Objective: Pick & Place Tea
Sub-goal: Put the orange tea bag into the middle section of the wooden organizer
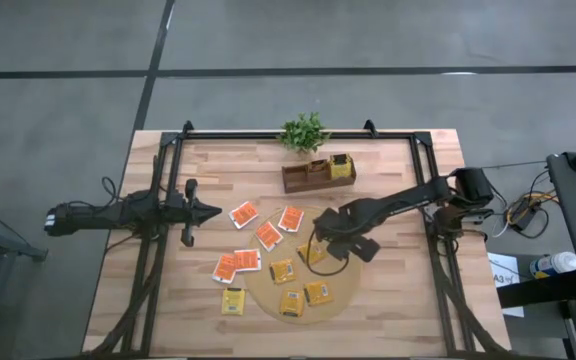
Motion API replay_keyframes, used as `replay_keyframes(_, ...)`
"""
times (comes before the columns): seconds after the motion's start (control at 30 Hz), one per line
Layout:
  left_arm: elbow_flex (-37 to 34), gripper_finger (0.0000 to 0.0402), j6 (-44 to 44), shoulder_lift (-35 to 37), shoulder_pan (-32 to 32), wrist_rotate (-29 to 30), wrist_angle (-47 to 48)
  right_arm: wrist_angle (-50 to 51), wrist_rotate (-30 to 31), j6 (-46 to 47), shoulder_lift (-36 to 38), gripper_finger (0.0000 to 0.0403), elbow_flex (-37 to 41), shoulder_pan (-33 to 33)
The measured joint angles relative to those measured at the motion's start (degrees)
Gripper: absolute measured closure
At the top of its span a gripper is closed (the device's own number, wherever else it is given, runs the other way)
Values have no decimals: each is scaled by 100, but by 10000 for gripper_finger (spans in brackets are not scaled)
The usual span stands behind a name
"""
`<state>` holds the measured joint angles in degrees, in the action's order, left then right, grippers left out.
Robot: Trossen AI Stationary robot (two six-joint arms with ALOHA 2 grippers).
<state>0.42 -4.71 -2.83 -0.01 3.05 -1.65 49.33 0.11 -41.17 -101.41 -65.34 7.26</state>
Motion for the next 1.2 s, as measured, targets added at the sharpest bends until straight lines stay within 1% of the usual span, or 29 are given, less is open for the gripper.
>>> replay_keyframes(0.13, -2, 402, 0, 0, 0, 0, 0, -179, 47, -95, -145, 177, 0, -2)
replay_keyframes(0.27, -2, 402, 0, 0, 0, 0, 0, -329, 291, -131, -246, 176, 0, -4)
replay_keyframes(0.4, -2, 402, 0, 0, 0, 0, 0, -323, 296, -120, -245, 175, 2, -2)
replay_keyframes(0.53, 0, 402, 0, 0, -2, 0, 0, -208, 299, 243, -174, 175, -55, 2)
replay_keyframes(0.63, -2, 402, 0, 0, -2, 0, 0, -81, 353, 1060, -66, 175, -158, 52)
replay_keyframes(0.7, 0, 402, 0, 0, -2, 0, 0, 45, 425, 1952, -25, 174, -231, 101)
replay_keyframes(0.83, -2, 402, 0, 0, -7, 0, 0, 345, 437, 4016, 9, 174, -378, 150)
replay_keyframes(0.9, -2, 402, 0, 0, -7, 0, 0, 388, 421, 4657, 9, 175, -382, 236)
replay_keyframes(1.0, -2, 402, 0, 0, -7, 0, 0, 386, 402, 5097, 9, 175, -380, 430)
replay_keyframes(1.2, -2, 402, -1, 0, -6, 0, 0, 391, 449, 5458, 16, 174, -352, 670)
